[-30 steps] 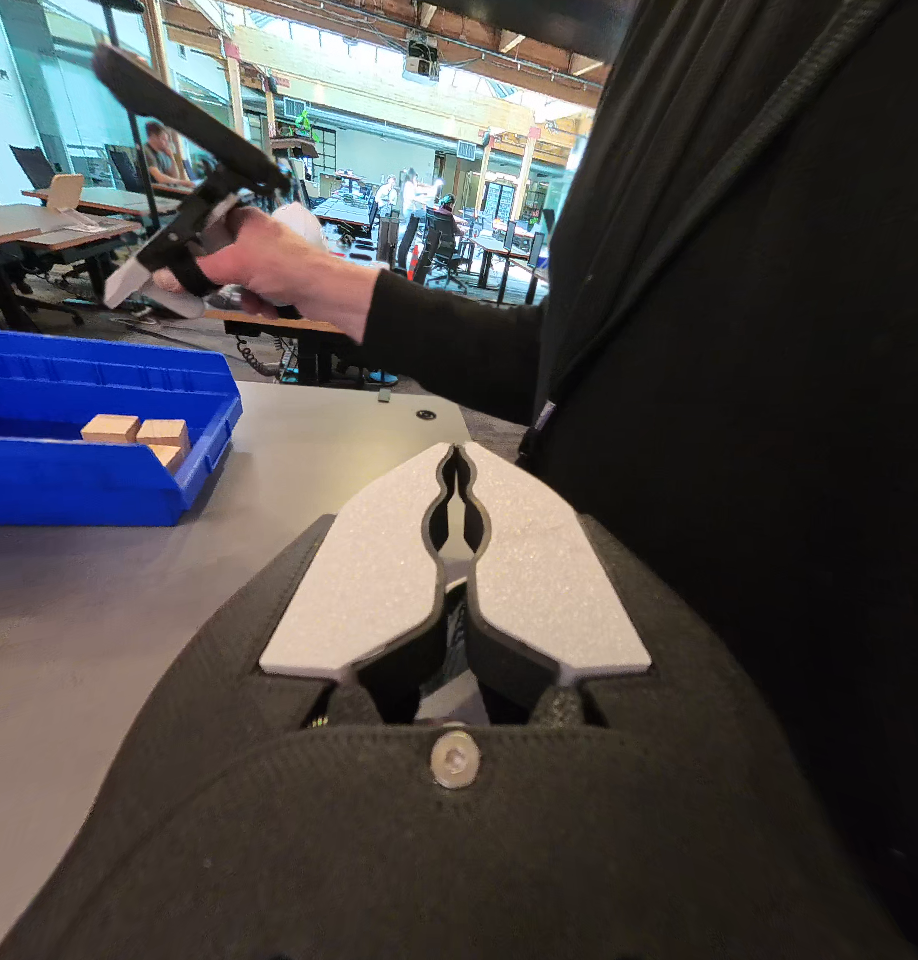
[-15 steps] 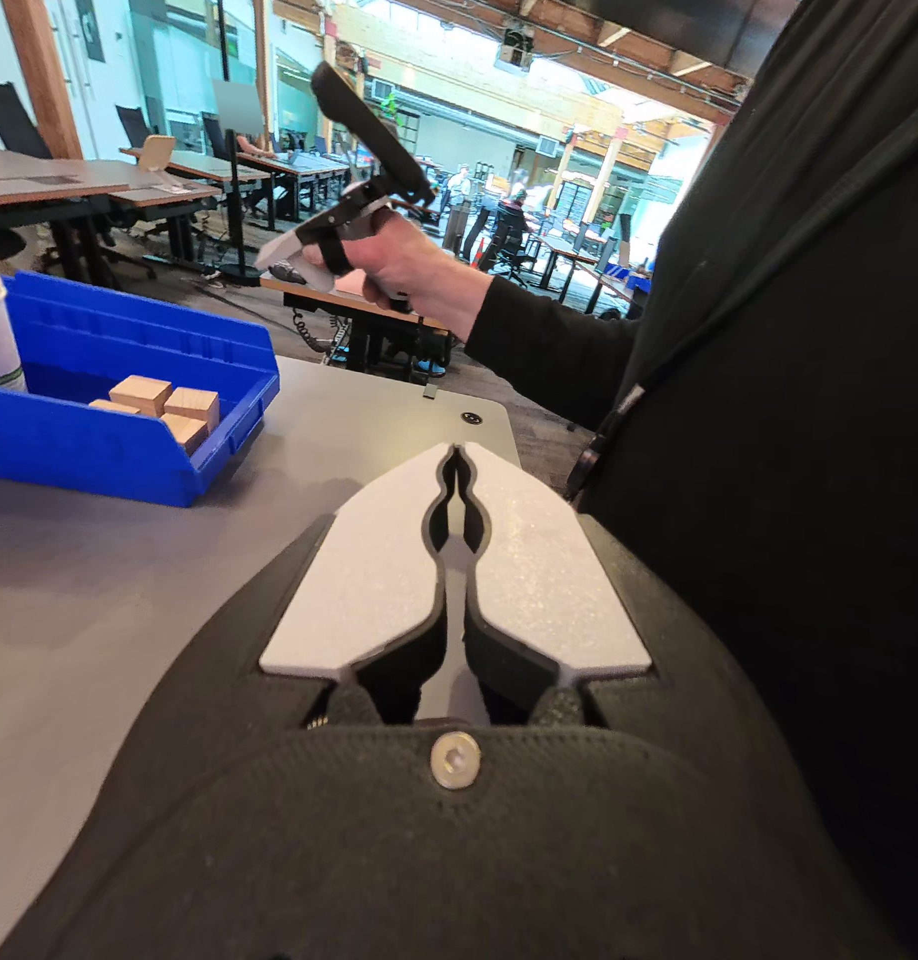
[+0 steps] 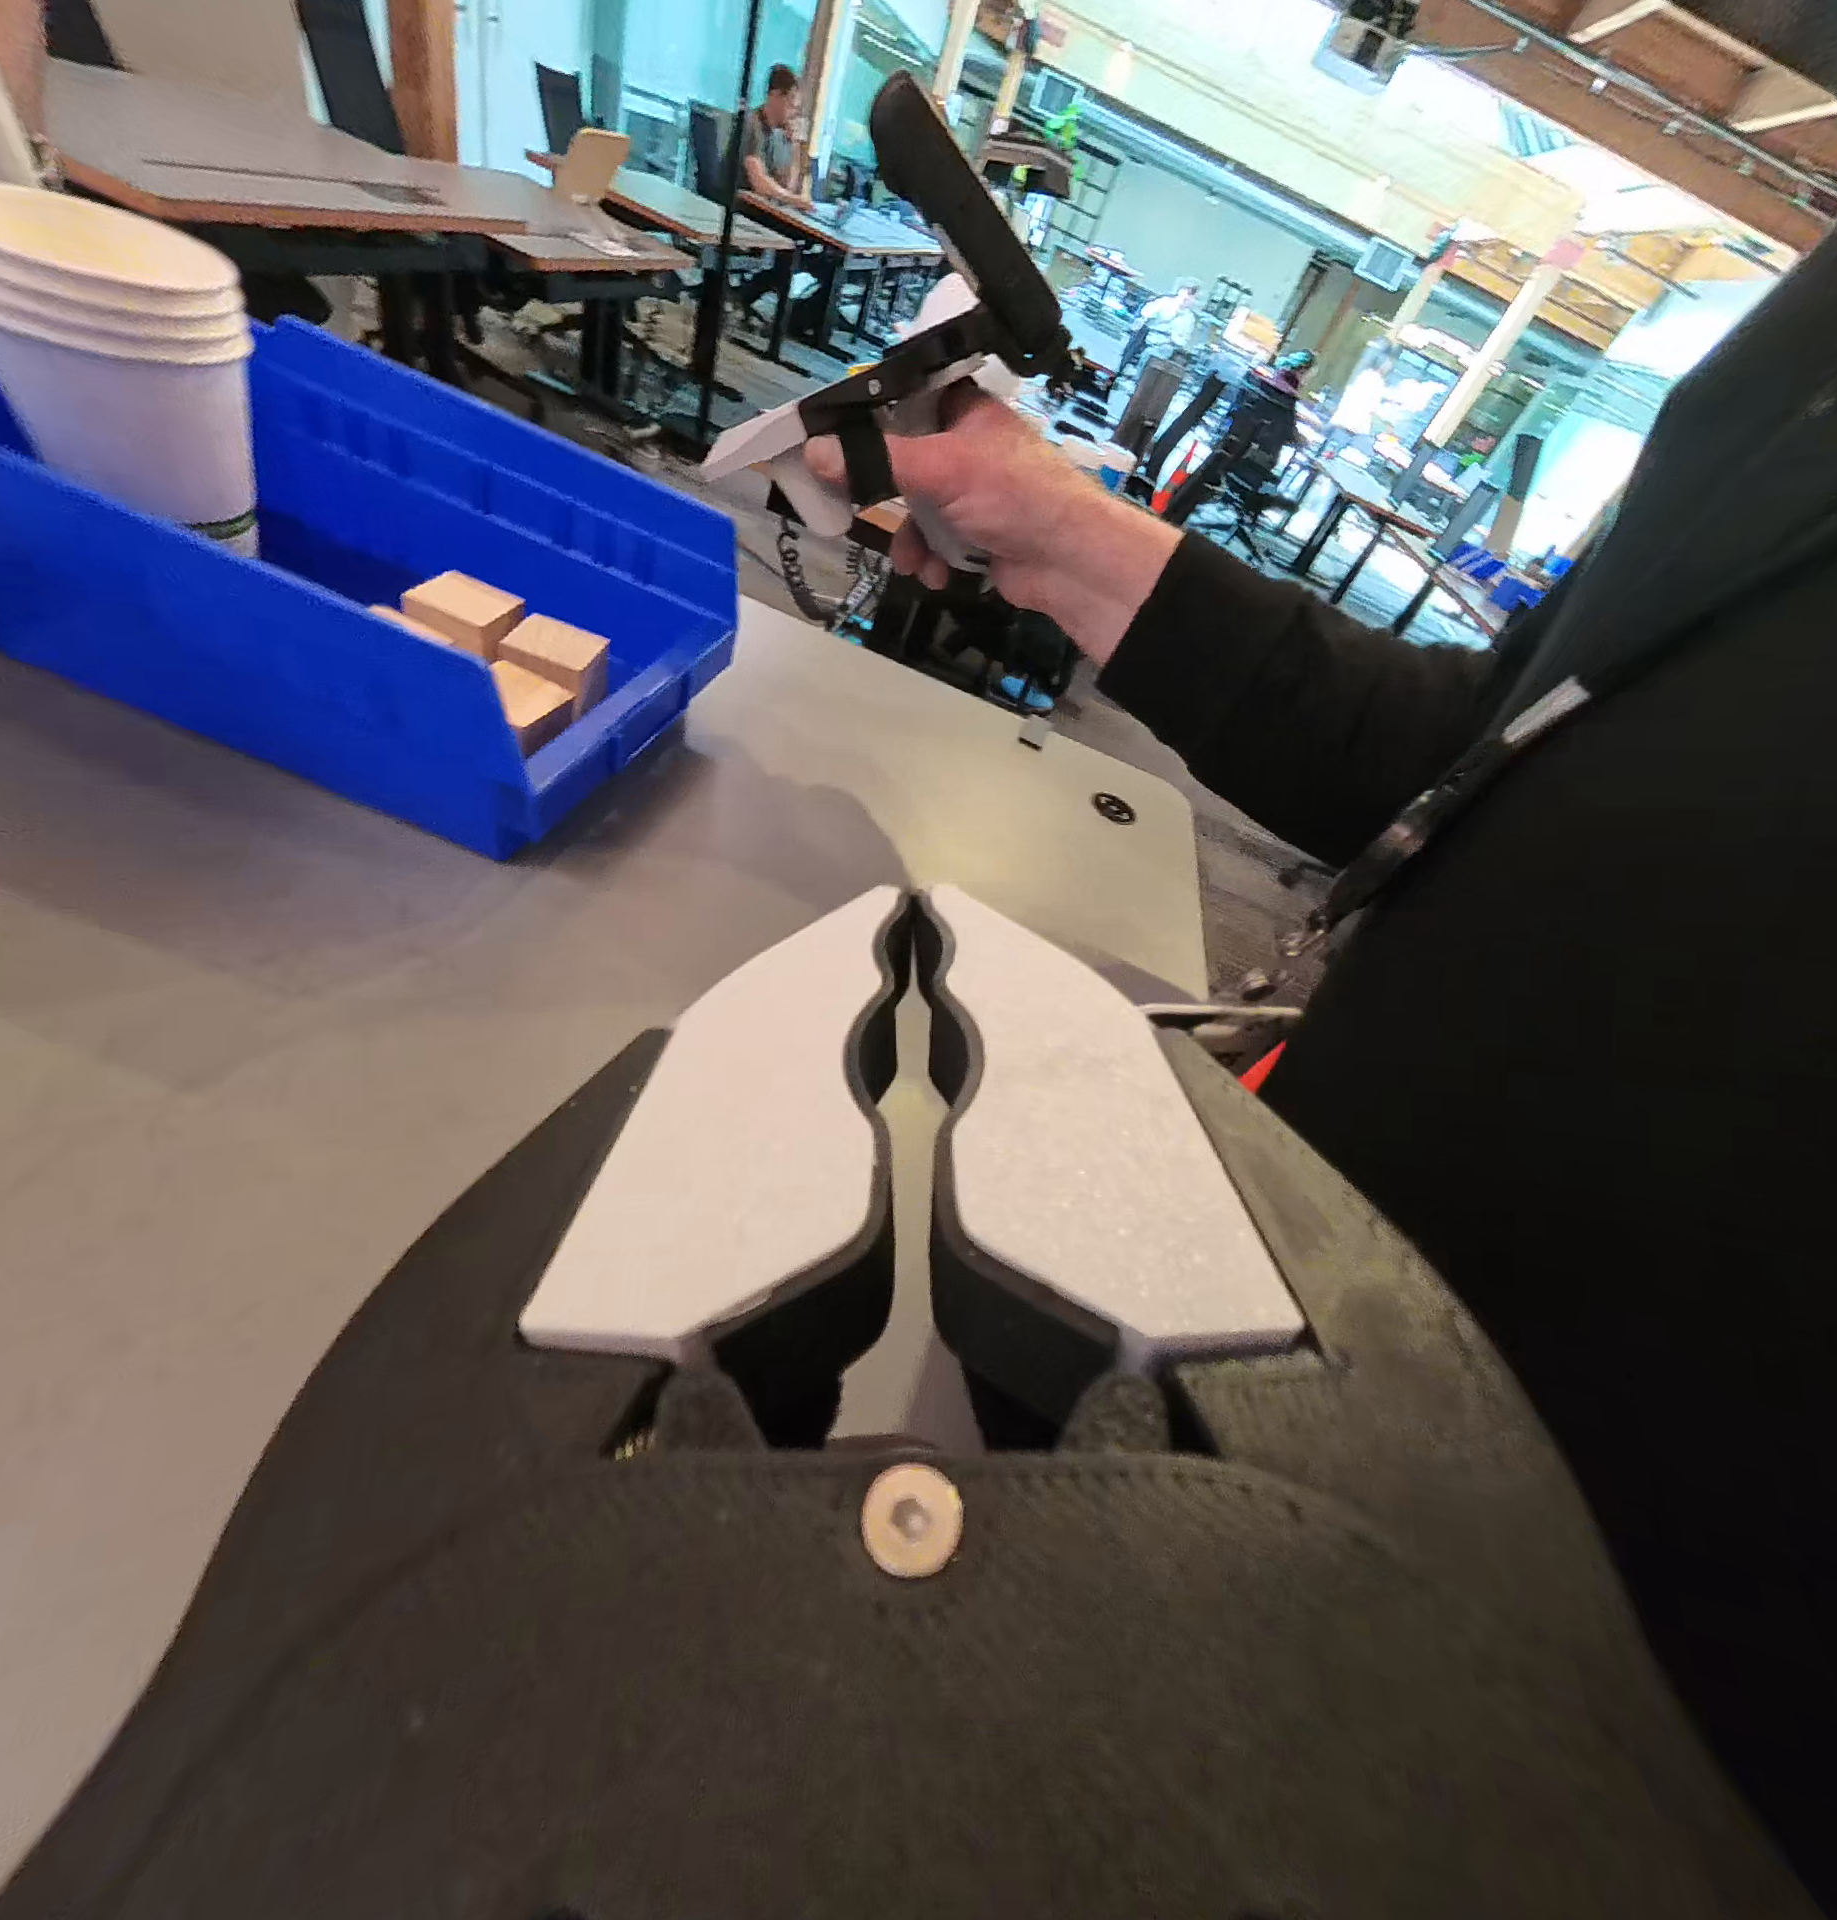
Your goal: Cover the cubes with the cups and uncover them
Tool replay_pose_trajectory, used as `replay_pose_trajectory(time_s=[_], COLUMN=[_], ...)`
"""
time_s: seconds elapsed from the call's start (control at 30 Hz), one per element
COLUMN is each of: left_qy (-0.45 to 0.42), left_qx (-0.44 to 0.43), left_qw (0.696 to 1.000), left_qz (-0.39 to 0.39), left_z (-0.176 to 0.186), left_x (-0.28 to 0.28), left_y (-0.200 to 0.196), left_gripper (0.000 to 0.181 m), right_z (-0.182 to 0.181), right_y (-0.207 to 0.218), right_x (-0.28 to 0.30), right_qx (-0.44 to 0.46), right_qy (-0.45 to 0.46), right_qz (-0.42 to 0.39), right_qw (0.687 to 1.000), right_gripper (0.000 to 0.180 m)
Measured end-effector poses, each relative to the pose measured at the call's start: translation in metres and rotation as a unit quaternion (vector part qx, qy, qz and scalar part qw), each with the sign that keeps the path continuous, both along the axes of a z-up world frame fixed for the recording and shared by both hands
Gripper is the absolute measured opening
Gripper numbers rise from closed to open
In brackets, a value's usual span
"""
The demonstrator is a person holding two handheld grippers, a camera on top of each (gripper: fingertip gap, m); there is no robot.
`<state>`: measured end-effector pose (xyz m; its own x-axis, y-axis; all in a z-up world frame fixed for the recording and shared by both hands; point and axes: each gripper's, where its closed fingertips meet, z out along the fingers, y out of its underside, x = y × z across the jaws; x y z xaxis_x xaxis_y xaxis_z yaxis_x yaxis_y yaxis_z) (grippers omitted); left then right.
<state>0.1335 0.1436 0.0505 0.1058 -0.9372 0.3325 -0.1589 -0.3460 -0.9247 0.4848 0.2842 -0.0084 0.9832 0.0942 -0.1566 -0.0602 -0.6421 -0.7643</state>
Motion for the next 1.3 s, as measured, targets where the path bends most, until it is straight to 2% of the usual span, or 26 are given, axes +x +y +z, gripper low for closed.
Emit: replay_pose_trajectory(time_s=[0.1,0.23,0.37,0.57,0.73,0.9,1.0,1.13,1.3], left_qy=[-0.005,-0.002,-0.004,0.002,0.010,0.036,0.077,0.128,0.206], left_qx=[-0.013,-0.017,-0.022,-0.027,-0.027,-0.010,0.015,0.078,0.079], left_qw=[1.000,0.999,0.999,0.996,0.991,0.976,0.948,0.866,0.790], left_qz=[0.022,0.032,0.045,0.082,0.132,0.212,0.310,0.478,0.571], left_z=[-0.002,-0.007,-0.012,-0.021,-0.029,-0.036,-0.041,-0.027,-0.039], left_x=[-0.010,-0.017,-0.026,-0.056,-0.091,-0.145,-0.204,-0.322,-0.438], left_y=[0.008,0.013,0.015,0.026,0.043,0.070,0.100,0.154,0.220], left_gripper=[0.000,0.000,0.000,0.000,0.000,0.006,0.013,0.044,0.083], right_z=[-0.010,-0.023,-0.041,-0.063,-0.072,-0.072,-0.072,-0.072,-0.072], right_y=[0.009,0.022,0.030,0.032,0.033,0.033,0.033,0.033,0.033], right_x=[-0.001,-0.007,-0.010,-0.014,-0.020,-0.017,-0.017,-0.017,-0.017], right_qx=[-0.014,-0.044,-0.081,-0.124,-0.132,-0.140,-0.141,-0.141,-0.142], right_qy=[-0.016,-0.019,-0.034,-0.070,-0.055,-0.073,-0.073,-0.073,-0.072], right_qz=[0.000,0.003,0.001,0.006,0.010,0.002,-0.002,-0.004,-0.004], right_qw=[1.000,0.999,0.996,0.990,0.990,0.988,0.987,0.987,0.987], right_gripper=[0.084,0.083,0.075,0.045,0.014,0.007,0.006,0.006,0.006])
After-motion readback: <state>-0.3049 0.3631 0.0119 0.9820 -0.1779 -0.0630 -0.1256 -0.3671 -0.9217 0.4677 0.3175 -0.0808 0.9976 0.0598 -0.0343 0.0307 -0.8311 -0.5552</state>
